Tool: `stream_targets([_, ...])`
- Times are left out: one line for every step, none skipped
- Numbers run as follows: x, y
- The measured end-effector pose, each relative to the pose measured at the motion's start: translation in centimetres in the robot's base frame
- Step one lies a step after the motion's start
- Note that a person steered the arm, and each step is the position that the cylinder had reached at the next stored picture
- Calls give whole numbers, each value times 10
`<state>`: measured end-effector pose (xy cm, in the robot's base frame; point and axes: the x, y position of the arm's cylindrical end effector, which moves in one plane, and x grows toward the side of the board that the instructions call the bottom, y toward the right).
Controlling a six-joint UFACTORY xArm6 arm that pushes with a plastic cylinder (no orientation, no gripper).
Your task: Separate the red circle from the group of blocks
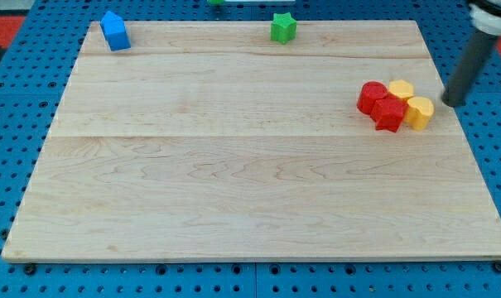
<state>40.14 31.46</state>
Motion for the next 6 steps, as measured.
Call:
stream_targets([35,31])
stream_targets([43,23])
stream_targets([24,-35])
stream_targets([-3,-89])
stream_targets([-30,-134])
stream_targets([-59,-160])
